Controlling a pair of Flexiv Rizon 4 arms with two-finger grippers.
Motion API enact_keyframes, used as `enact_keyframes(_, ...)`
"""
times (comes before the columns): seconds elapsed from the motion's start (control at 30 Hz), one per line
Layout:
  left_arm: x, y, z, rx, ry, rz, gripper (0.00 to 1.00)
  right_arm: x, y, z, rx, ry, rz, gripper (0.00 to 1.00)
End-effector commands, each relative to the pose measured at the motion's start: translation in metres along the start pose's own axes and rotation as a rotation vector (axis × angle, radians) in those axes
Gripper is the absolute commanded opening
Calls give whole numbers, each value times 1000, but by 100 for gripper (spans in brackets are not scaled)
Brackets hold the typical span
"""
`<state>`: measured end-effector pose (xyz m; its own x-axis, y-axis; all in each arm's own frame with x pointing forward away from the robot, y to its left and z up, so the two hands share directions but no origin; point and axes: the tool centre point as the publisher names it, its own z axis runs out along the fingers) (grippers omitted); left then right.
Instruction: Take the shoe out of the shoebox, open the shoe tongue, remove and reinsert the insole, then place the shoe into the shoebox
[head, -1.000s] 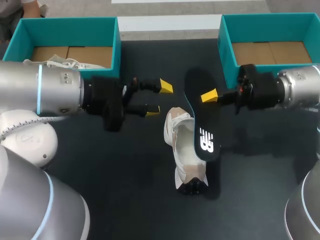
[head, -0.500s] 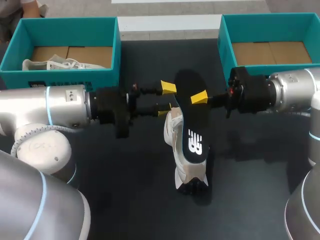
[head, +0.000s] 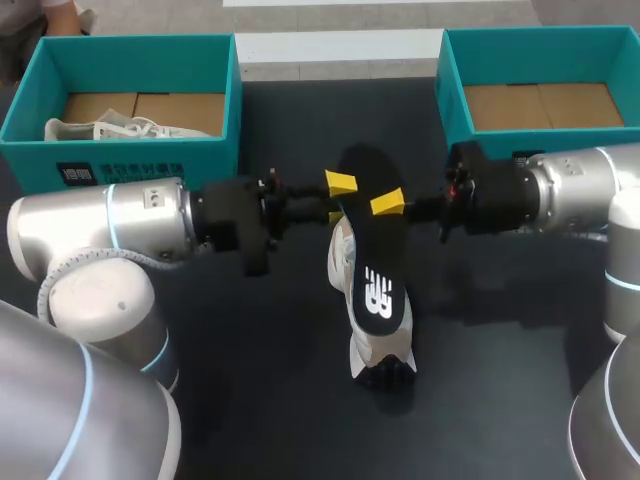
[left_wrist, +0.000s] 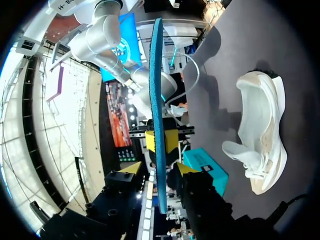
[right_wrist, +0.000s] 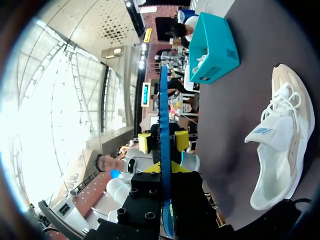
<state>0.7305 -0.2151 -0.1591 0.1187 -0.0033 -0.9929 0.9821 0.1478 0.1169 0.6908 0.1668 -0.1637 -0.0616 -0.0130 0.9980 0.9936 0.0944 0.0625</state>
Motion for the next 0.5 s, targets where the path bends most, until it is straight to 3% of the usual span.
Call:
enact_keyframes(0.03, 3, 1, 13, -2, -1, 0, 37, -3, 3, 6, 0, 2, 0, 0)
enact_keyframes(0.5, 12, 5, 20, -26, 3, -9, 16, -4, 4, 12, 3, 6, -6, 0)
